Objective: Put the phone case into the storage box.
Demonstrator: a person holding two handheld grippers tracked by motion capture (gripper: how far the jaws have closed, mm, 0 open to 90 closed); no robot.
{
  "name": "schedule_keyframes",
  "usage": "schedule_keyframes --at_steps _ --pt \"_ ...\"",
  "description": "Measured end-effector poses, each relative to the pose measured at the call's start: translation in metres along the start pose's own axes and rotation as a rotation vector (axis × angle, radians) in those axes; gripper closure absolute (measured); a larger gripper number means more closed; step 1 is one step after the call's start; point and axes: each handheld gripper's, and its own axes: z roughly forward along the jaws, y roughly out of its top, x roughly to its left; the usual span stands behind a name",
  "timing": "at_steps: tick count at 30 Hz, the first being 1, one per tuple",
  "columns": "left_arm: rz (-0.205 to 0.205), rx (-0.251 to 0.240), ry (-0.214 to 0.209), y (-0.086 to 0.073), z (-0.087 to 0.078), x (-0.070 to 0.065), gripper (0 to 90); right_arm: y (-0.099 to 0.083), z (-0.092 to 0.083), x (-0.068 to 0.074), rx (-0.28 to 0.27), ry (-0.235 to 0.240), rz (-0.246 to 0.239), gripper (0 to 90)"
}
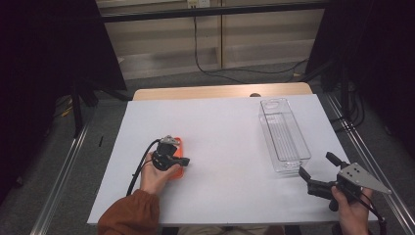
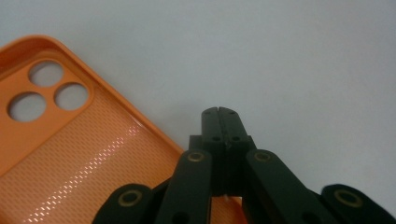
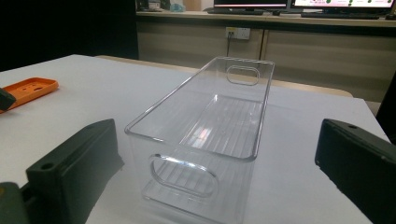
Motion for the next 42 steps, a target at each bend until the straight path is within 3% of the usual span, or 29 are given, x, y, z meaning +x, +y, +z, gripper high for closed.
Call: schedule_keyframes --at_steps 3,7,42 --pt "0.011 0.044 0.004 0.0 0.004 -0.006 90.0 0.0 0.0 0.0 0.0 0.001 -0.003 0.0" --pt "-0.007 0.04 -0.002 -0.001 0.004 -0.003 90.0 0.0 0.0 0.0 -0.001 0.001 -0.003 0.0" --pt "-0.016 0.046 0.0 -0.013 -0.008 0.003 90.0 0.0 -0.001 0.0 -0.003 0.005 -0.005 0.0"
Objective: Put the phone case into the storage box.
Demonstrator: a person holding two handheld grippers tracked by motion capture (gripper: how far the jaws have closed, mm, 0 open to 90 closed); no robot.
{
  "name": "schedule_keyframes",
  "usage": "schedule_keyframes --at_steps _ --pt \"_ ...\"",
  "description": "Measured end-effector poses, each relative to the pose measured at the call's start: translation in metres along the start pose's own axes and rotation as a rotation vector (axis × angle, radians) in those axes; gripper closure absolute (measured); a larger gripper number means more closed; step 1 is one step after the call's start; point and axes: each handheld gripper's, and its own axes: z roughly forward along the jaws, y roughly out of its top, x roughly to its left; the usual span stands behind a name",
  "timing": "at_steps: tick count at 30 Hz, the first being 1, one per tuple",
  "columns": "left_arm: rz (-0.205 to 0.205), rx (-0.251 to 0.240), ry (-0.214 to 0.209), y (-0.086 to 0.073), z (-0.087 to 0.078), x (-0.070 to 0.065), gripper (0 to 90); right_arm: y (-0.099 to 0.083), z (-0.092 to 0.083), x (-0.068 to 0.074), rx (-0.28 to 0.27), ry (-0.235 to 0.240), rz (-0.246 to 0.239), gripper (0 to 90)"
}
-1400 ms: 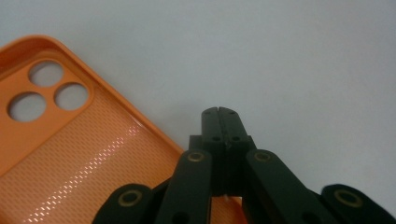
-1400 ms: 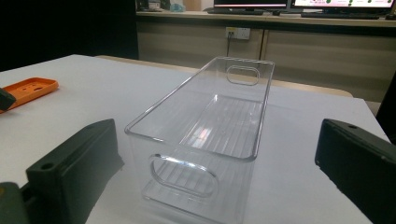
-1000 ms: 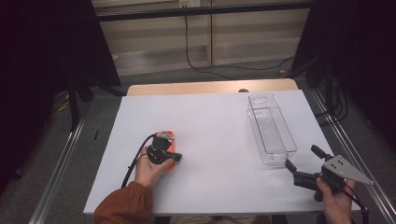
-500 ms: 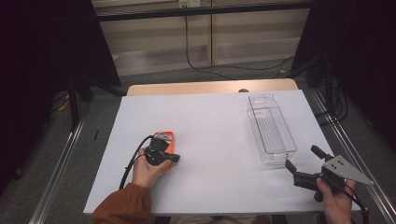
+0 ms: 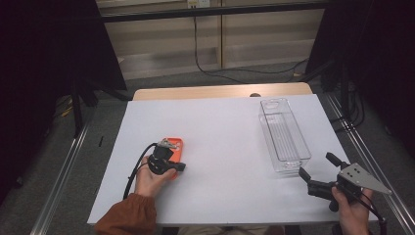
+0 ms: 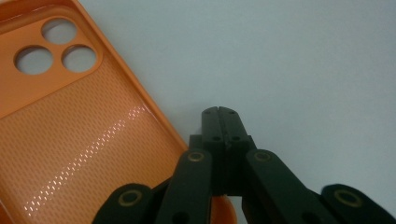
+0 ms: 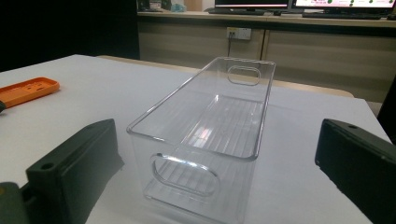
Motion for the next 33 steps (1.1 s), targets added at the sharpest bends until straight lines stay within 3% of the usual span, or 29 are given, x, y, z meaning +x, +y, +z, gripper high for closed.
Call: schedule_keyframes --at_steps 33 --pt "-0.015 -0.005 0.013 -0.011 -0.01 0.004 90.0 0.0 0.0 0.0 0.0 -0.003 0.002 0.0"
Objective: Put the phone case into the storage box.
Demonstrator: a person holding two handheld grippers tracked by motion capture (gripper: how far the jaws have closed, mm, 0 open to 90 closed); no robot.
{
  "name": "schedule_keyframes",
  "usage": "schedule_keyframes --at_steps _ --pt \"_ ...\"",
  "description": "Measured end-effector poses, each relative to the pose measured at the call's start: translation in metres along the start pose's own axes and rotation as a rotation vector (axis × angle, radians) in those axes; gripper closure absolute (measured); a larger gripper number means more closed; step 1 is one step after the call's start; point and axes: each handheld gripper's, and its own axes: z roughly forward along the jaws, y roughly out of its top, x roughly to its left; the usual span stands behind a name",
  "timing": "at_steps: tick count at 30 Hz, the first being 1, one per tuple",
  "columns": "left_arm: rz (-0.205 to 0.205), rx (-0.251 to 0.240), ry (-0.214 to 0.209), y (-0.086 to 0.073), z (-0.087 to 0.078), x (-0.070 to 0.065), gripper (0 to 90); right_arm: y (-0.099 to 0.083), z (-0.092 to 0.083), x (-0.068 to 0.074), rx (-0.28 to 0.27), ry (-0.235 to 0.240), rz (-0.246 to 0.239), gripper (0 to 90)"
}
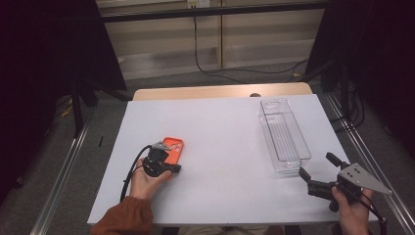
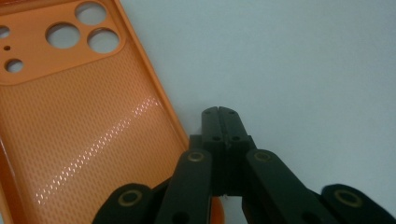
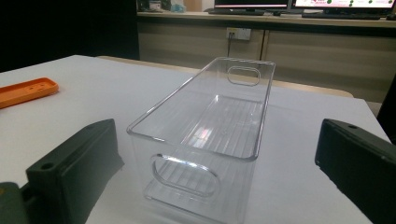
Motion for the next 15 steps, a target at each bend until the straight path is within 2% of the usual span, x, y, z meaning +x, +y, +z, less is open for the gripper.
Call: schedule_keyframes --at_steps 5,15 --pt "-0.015 -0.004 0.002 -0.0021 -0.0017 0.0003 90.0 0.0 0.0002 -0.0001 -0.001 0.0 0.0 0.0" --pt "-0.008 -0.001 0.008 -0.0061 -0.0055 0.0013 90.0 0.0001 -0.0005 -0.0002 0.001 0.001 0.001 0.0"
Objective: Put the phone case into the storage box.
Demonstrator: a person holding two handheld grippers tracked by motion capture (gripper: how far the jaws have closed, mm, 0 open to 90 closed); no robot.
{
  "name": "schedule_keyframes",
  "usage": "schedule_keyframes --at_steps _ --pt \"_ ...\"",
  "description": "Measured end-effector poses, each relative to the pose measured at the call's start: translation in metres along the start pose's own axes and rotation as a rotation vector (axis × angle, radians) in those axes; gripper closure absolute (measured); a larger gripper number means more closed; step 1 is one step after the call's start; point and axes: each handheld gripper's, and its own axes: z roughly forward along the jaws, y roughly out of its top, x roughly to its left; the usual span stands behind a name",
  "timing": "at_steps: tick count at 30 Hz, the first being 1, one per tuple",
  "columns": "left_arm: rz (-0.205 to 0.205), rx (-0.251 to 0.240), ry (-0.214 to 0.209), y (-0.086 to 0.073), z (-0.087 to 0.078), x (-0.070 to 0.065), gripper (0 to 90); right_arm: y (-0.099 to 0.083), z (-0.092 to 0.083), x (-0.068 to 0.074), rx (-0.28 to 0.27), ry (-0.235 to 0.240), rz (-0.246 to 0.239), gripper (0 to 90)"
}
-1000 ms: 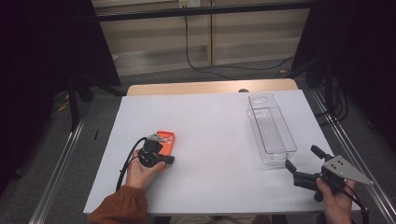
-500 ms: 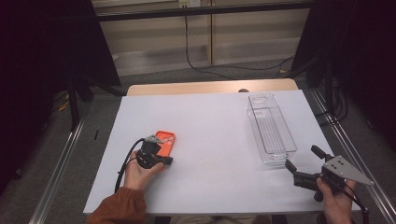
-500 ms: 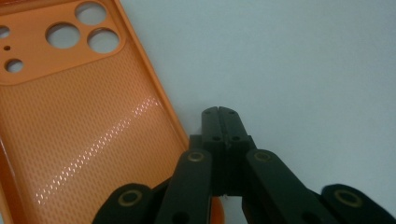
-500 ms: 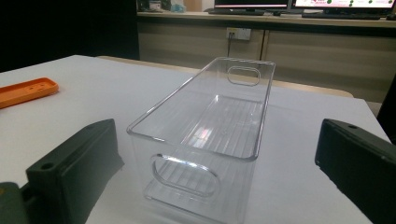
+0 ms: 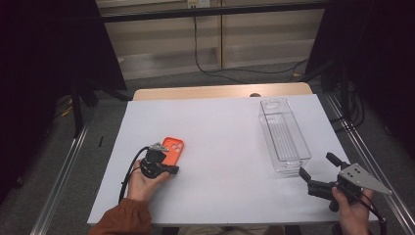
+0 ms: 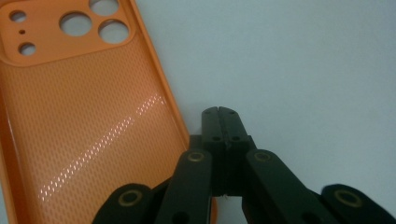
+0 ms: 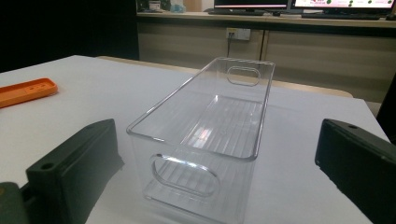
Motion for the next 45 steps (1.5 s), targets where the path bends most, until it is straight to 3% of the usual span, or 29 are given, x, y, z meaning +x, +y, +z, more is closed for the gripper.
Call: schedule_keyframes --at_steps 9,12,20,23,29,34,40,45 --pt "0.002 0.006 0.009 -0.002 -0.003 0.001 90.0 0.0 0.0 0.0 -0.002 0.003 0.001 0.0" --pt "-0.023 0.001 0.01 -0.005 -0.005 0.003 90.0 0.0 0.0 0.0 -0.002 0.003 0.002 0.0" --pt "-0.006 -0.001 0.018 -0.005 -0.006 0.003 90.0 0.0 0.0 0.0 -0.002 -0.001 0.001 0.0" --pt "-0.007 -0.037 0.009 -0.004 -0.01 0.003 90.0 0.0 0.0 0.0 -0.002 0.002 0.001 0.0" --pt "0.013 -0.157 -0.004 -0.004 -0.022 0.001 90.0 0.0 0.0 0.0 -0.003 0.002 0.001 0.0" --pt "0.032 -0.223 0.016 -0.004 -0.03 0.0 87.8 0.0 0.0 0.0 -0.003 0.001 0.003 0.0" --pt "0.008 -0.268 0.04 -0.002 -0.039 0.006 79.6 0.0 0.0 0.0 -0.003 0.0 0.001 0.0" --pt "-0.006 -0.284 0.053 -0.002 -0.043 0.007 63.8 0.0 0.0 0.0 -0.003 -0.001 0.003 0.0"
